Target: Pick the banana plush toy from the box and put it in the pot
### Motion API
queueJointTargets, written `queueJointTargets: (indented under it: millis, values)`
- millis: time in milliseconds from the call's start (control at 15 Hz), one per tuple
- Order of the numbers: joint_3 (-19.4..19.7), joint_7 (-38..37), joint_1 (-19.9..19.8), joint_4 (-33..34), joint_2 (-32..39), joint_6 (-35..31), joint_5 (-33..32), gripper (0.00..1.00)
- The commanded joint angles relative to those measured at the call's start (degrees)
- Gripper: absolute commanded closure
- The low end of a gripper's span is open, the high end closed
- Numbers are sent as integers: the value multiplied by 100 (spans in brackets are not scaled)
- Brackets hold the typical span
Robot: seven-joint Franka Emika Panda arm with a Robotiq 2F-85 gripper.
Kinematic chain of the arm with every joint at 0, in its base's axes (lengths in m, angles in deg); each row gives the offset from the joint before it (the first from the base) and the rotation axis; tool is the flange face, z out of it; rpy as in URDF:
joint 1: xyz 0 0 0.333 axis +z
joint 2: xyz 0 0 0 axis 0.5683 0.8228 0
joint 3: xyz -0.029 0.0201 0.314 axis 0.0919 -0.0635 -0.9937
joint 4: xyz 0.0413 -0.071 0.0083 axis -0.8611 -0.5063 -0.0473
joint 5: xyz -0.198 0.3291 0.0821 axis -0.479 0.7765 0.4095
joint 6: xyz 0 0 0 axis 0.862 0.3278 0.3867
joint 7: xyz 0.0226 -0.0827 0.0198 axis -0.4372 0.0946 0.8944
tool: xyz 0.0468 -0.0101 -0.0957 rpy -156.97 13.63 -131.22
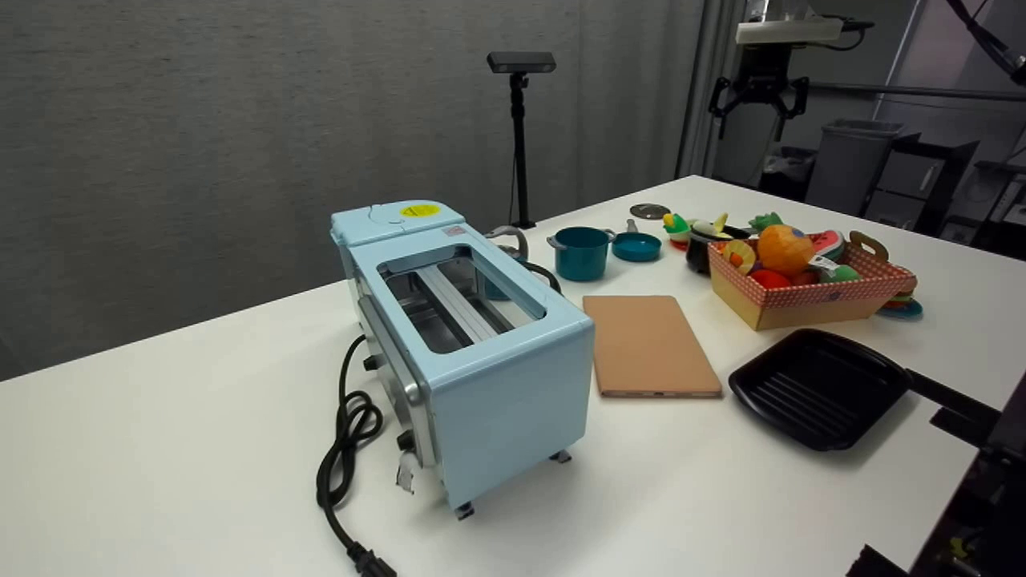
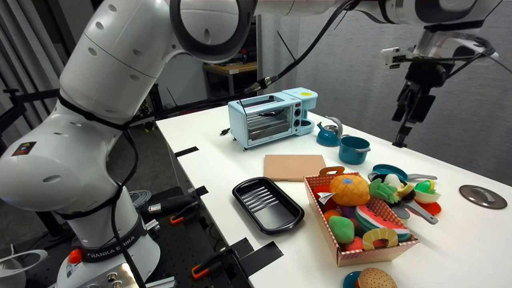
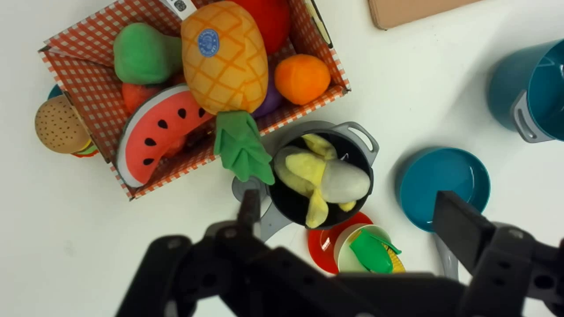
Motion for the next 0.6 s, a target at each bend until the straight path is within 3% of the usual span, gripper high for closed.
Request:
queueJointTargets:
  millis: [0, 67, 533]
  values:
    - [-86, -76, -133, 235, 52, 324, 248, 0]
    - [0, 0, -4, 2, 3, 23, 44, 0]
    - [0, 0, -10, 7, 3, 76, 71, 0]
